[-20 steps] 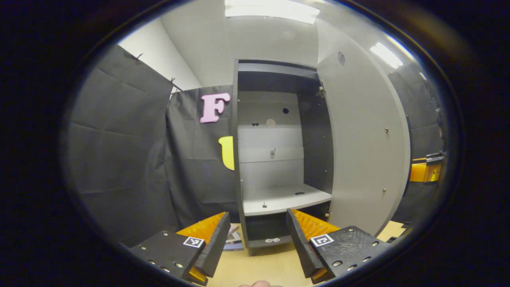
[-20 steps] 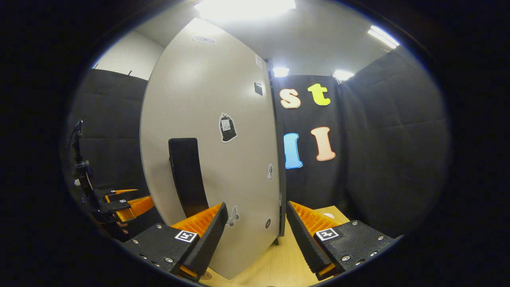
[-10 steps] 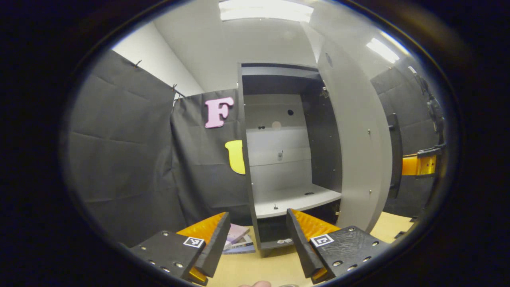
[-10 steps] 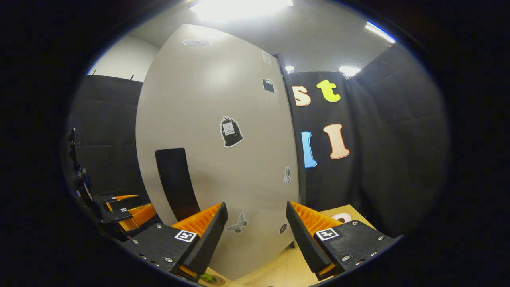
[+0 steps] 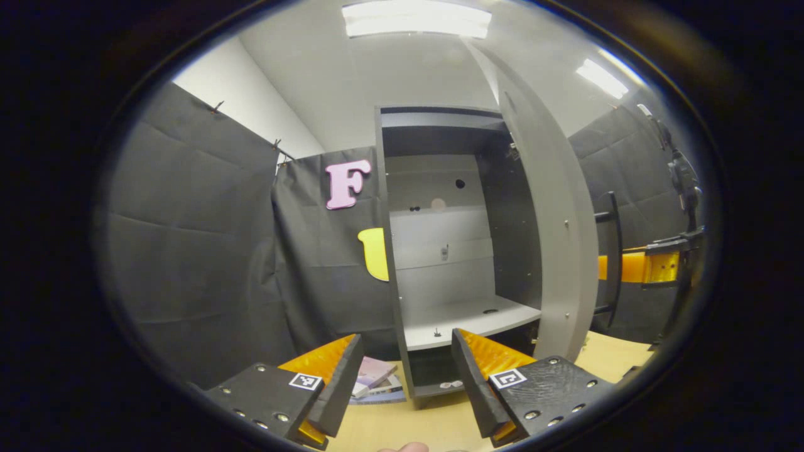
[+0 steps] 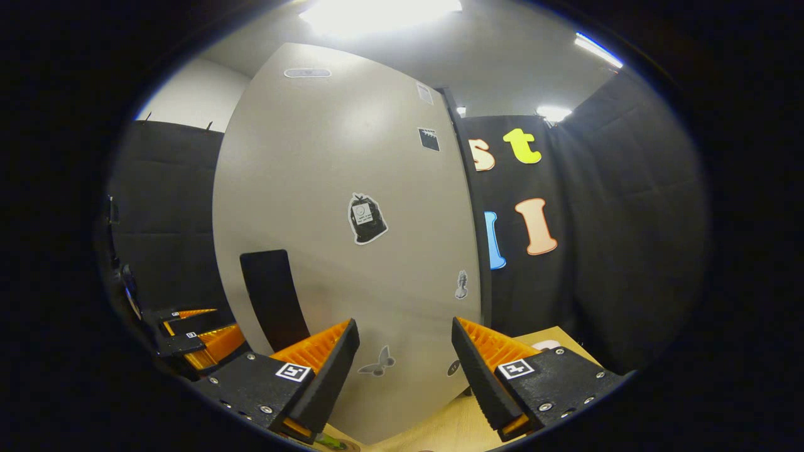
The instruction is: Open the cabinet door with the right hand, grasp the bottle in the cabinet with the left hand and place it on the coaster, then close the cabinet door with the right hand.
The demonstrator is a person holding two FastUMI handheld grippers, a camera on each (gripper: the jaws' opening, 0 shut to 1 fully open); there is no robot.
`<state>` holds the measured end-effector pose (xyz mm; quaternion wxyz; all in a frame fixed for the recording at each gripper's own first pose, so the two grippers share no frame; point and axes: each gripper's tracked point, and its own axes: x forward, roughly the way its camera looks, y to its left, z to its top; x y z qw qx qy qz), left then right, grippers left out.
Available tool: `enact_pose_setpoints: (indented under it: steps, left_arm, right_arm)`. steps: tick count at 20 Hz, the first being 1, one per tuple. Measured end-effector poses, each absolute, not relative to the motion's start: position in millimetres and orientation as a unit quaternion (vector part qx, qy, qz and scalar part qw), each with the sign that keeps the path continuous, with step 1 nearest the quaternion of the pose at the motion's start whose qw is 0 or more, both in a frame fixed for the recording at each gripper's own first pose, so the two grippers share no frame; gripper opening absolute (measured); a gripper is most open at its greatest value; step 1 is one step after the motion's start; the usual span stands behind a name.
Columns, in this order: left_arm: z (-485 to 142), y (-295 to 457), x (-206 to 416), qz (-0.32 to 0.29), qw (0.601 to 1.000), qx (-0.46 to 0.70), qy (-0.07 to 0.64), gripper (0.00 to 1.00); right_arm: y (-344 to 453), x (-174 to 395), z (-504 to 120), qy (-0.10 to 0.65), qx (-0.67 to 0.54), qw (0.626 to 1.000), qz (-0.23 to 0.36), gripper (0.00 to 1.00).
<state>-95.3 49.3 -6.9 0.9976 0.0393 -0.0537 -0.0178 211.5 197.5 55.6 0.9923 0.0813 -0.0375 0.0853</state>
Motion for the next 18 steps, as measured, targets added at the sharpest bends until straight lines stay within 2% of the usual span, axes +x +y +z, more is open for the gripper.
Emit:
enact_pose_setpoints:
  steps: [1,4,6,7,8,9,10,11,12,14,15,16,17,18]
  left_arm:
    - [-5,48,-96,-0.019,0.997,0.041,-0.055,0.85]
    - [-6,44,-95,-0.019,0.998,0.042,-0.052,0.85]
    - [-5,42,-93,-0.021,0.998,0.032,-0.046,0.85]
    - [-4,41,-91,-0.023,0.999,0.025,-0.042,0.85]
    - [-3,40,-89,-0.020,0.999,0.019,-0.038,0.76]
    - [-2,39,-87,-0.019,0.999,0.011,-0.035,0.76]
    - [1,34,-85,-0.021,0.999,0.004,-0.034,0.85]
    - [6,29,-84,-0.020,0.999,-0.002,-0.034,0.81]
    - [9,27,-84,-0.019,0.999,-0.002,-0.033,0.85]
    - [16,18,-77,-0.018,0.999,-0.001,-0.030,0.76]
    - [20,11,-74,-0.020,0.999,-0.002,-0.032,0.85]
    - [24,3,-71,-0.025,0.999,-0.003,-0.032,0.85]
    - [26,-1,-70,-0.023,0.999,0.000,-0.032,0.81]
    - [29,-3,-69,-0.018,0.999,0.005,-0.035,0.81]
  right_arm:
    - [205,215,60,-0.040,0.075,0.992,0.093,0.93]
    - [227,221,65,-0.042,0.062,0.990,0.122,0.92]
    - [228,219,60,-0.038,0.055,0.991,0.119,0.93]
    - [226,218,56,-0.034,0.050,0.992,0.110,0.93]
    - [220,219,50,-0.027,0.045,0.994,0.094,0.93]
    - [212,220,43,-0.017,0.044,0.996,0.072,0.93]
    - [207,221,38,-0.010,0.050,0.997,0.057,0.93]
    - [205,224,38,-0.010,0.058,0.997,0.048,0.93]
    - [201,225,39,-0.010,0.065,0.997,0.034,0.93]
    - [194,227,43,-0.013,0.069,0.997,0.016,0.93]
    - [193,227,46,-0.017,0.068,0.997,0.013,0.93]
    - [190,228,50,-0.021,0.066,0.998,0.006,0.90]
    - [187,226,53,-0.023,0.062,0.998,-0.001,0.90]
    - [186,225,57,-0.028,0.058,0.998,-0.004,0.93]
